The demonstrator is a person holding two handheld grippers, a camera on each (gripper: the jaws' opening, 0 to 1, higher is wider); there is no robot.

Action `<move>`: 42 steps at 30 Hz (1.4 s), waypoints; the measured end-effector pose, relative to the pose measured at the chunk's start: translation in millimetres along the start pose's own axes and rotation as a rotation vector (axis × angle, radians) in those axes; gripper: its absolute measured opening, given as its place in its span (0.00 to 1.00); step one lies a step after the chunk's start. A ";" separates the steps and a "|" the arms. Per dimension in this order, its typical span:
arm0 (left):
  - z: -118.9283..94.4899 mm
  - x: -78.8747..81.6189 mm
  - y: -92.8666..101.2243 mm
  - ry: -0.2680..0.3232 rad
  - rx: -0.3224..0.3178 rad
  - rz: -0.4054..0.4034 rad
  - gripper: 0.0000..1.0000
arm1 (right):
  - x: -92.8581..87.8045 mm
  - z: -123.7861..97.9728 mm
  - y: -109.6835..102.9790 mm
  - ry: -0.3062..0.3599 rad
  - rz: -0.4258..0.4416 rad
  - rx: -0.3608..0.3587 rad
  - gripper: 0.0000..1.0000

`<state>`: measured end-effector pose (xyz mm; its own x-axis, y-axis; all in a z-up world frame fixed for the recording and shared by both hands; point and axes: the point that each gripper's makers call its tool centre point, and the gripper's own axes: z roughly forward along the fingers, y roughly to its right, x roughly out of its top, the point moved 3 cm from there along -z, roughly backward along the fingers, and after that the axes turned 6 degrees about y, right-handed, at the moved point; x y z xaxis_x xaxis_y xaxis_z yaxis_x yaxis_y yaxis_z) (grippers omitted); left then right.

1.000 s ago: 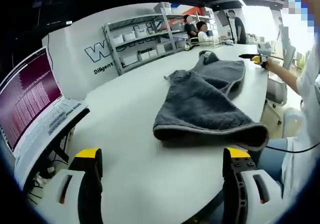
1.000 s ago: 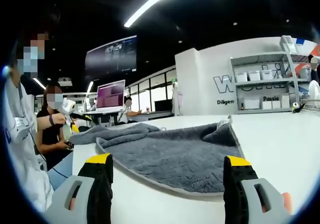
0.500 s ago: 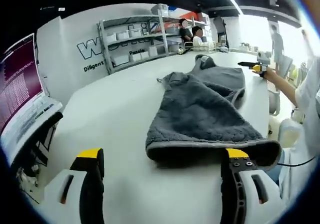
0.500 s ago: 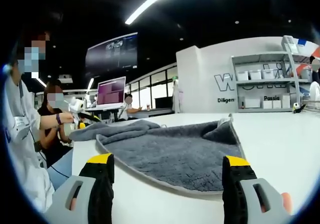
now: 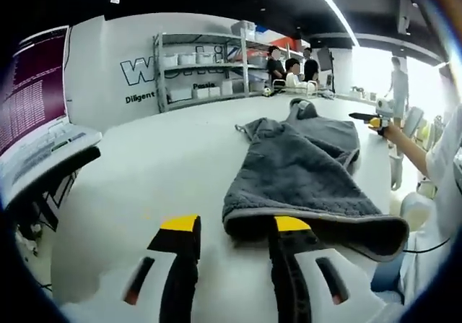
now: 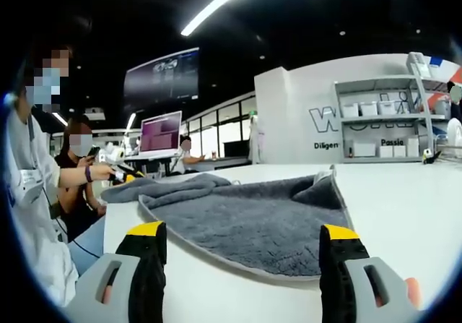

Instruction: Open the folded towel by lifting each exposed corner and separating the folded layers until the towel lies flat within the target outline without major curled edges

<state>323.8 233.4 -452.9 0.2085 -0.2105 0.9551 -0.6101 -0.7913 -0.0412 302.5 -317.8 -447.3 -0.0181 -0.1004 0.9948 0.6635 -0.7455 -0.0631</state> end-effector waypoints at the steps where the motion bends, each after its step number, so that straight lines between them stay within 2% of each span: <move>1: 1.8 0.3 0.2 0.007 -0.006 -0.007 0.31 | -0.1 0.1 0.0 0.000 0.001 -0.001 0.88; 6: 8.8 -2.6 -4.1 0.005 0.005 -0.021 0.27 | -0.7 0.5 0.0 -0.005 0.004 0.000 0.88; 11: 11.3 -1.7 -5.4 0.014 0.005 -0.033 0.15 | -0.3 0.6 1.3 -0.005 0.005 -0.002 0.87; 14: 11.8 4.0 -2.4 0.034 0.005 -0.024 0.05 | 0.1 0.8 1.9 -0.004 0.005 -0.003 0.87; 19: 14.5 25.3 5.1 0.096 0.012 -0.013 0.02 | -0.1 1.3 1.7 -0.006 0.006 -0.004 0.87; 24: 12.8 62.7 19.4 0.215 0.020 0.021 0.02 | -0.5 1.4 1.8 -0.007 0.006 -0.010 0.87; 26: 13.3 77.7 25.7 0.259 0.029 0.059 0.02 | -0.3 1.1 2.3 -0.005 0.007 -0.012 0.87; 30: 17.8 110.9 62.0 0.322 -0.007 0.241 0.02 | 0.3 0.3 3.5 0.001 0.010 -0.019 0.87; 32: 20.6 126.6 90.1 0.351 -0.044 0.360 0.02 | 0.3 0.0 3.8 0.003 0.010 -0.022 0.87; 34: 24.1 134.6 116.7 0.364 -0.091 0.431 0.02 | 0.3 -0.1 3.7 0.003 0.011 -0.022 0.86; 38: 35.1 138.0 168.4 0.365 -0.237 0.441 0.02 | 0.5 -0.6 5.0 0.004 0.011 -0.025 0.86; 42: 46.1 133.9 200.9 0.344 -0.321 0.434 0.02 | 1.4 -1.3 5.7 0.011 0.013 -0.025 0.86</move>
<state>264.4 19.8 -346.9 -0.3338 -0.2350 0.9129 -0.7936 -0.4525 -0.4067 305.3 -323.1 -446.4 -0.0182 -0.1174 0.9929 0.6450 -0.7602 -0.0780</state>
